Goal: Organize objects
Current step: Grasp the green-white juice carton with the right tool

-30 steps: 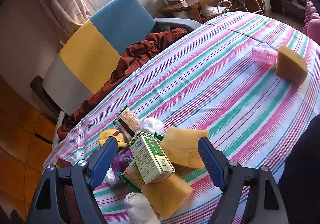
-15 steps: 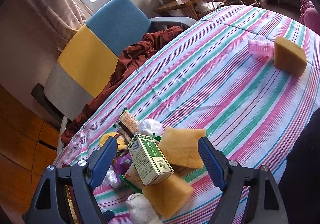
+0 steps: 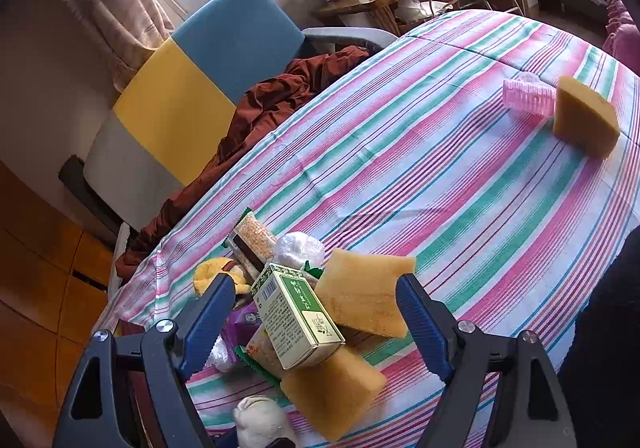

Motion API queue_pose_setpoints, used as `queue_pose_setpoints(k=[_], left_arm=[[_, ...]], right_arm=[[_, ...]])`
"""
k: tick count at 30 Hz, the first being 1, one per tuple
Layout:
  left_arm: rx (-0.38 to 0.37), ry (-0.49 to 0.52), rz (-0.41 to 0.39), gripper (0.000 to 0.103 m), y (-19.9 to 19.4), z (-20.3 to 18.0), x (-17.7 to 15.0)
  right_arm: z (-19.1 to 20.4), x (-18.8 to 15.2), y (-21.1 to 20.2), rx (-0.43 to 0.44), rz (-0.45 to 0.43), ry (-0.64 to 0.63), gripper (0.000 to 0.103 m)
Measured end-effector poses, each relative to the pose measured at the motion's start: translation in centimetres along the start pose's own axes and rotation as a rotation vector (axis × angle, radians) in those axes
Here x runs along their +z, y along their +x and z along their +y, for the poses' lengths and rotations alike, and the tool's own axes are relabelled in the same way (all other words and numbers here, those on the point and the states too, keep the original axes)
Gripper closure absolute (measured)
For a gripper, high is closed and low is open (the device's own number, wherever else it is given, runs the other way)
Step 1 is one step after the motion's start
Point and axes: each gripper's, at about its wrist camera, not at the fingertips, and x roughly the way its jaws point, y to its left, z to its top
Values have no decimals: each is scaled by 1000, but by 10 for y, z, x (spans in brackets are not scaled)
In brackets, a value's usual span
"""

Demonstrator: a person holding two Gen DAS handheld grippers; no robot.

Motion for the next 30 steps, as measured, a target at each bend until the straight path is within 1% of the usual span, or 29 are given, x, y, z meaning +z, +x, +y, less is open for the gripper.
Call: queue_pose_setpoints(k=[2,3,7,9,11,12,14,16,18,20,21,22,24,28,30], left_arm=[[26,3,-1,47,-11,8,-6],[57,13,-7,47,-17,12,-10],[235,128,-34,47,-44,19,-26],[314,185,-57,47,-47,23,-31],[361,214,-73,46,-44,26,-36],[354,208,-79,45,-44,30,-38],[334,197,-89,45,-38,34,-38],[312,192,-89,44,-30,37,-35],[322,220,-115,44,-25,34,-36],[323,227,-127,44,-23,34,-37],[320,229,-130,44,-25,34,-37],[316,234,-134,44,-25,34,-37],[312,239,-144,43,-25,33,-39],[320,253,-160,42,-28,32,-44],[324,263,-171,42,-29,31,-48]], right_arm=[[9,-2,3,-20,10,-52,19],[14,-4,5,-38,19,-81,19],[32,-12,15,-114,48,-196,20],[38,-17,21,-149,64,-246,22],[44,-21,28,-187,80,-291,24],[46,-23,31,-203,86,-312,28],[50,-26,36,-234,96,-347,30],[51,-28,41,-260,108,-368,34],[52,-29,47,-278,130,-381,36],[53,-30,53,-294,147,-400,47],[55,-32,55,-311,150,-418,59],[56,-34,57,-330,150,-438,66],[60,-37,59,-347,148,-472,73],[64,-39,55,-335,130,-492,73],[67,-36,45,-288,92,-486,73]])
